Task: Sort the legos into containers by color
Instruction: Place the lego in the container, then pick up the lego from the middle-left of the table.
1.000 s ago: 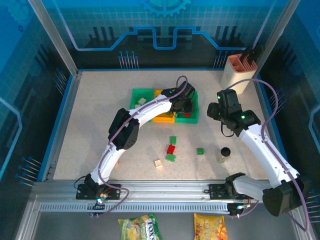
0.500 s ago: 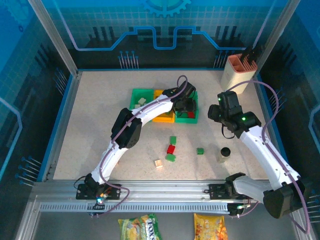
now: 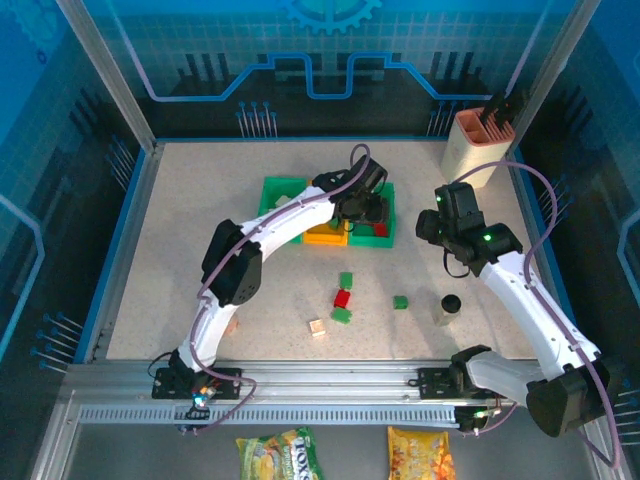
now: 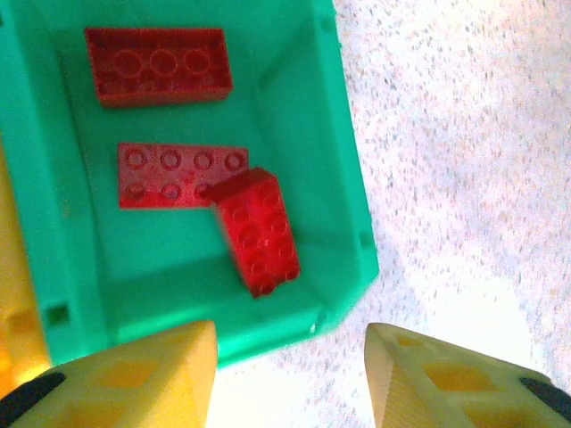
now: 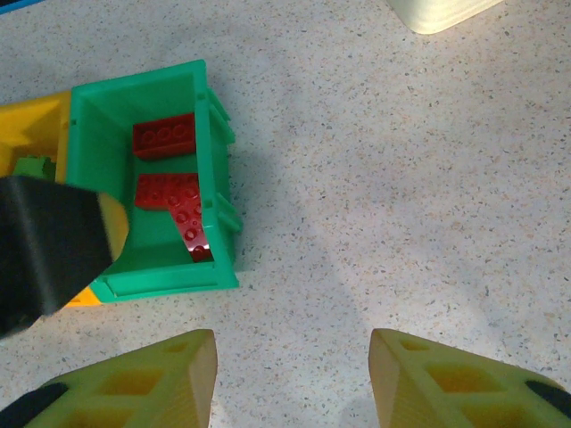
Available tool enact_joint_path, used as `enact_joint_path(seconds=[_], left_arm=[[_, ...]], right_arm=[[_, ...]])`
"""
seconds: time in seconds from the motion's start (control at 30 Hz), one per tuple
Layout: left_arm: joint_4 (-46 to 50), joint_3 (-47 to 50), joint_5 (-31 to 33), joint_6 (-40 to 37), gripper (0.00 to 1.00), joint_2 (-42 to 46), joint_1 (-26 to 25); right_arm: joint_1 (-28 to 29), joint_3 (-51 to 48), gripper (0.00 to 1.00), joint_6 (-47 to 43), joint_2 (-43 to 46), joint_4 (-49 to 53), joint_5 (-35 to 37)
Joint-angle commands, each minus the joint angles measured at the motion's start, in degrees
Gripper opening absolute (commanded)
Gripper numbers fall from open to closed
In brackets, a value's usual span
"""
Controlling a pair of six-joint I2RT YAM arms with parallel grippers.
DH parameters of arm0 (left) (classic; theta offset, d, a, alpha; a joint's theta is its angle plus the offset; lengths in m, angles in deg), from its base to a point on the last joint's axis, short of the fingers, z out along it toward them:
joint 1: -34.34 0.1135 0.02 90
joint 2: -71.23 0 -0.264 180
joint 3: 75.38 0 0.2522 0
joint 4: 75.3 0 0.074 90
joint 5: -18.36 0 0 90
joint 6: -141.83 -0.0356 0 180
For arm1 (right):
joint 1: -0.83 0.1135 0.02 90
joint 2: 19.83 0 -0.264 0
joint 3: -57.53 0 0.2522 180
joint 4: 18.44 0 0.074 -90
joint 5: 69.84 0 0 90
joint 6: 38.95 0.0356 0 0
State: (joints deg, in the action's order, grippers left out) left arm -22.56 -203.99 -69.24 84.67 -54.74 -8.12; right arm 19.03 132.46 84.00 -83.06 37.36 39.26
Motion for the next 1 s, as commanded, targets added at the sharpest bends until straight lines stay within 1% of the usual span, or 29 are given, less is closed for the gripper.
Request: enact_joint_path(seconds=[0.0,0.27,0.6,0.8,0.97], left_arm=[[7.17,3.32,2.11,-2.98,0.48,3.68,-1.78],[12.89,13.08,4.86,-1.67,0.5,9.68,-4.72],[15.13,24.16,3.33,2.88,0.54,14.6,-8.62],[12.09,30.17,0.42,4.92,0.56,15.75,-9.79],[9.11,32.9,-2.76,6.0,0.58,15.45,-10.49]], right_arm=[[-0.79,1.42,0.49,0.1,-0.25,0.83,-0.18],[-0.79,2.03,0.49,0.1,-1.38,0.79,-1.16],[-0.79,1.7,0.49,0.19,-1.29,0.85,-1.12],[-0.79,1.39,0.49,0.23,-1.29,0.89,-1.36],[-0.79,1.15,0.49,0.32,-1.18,0.9,-1.16]])
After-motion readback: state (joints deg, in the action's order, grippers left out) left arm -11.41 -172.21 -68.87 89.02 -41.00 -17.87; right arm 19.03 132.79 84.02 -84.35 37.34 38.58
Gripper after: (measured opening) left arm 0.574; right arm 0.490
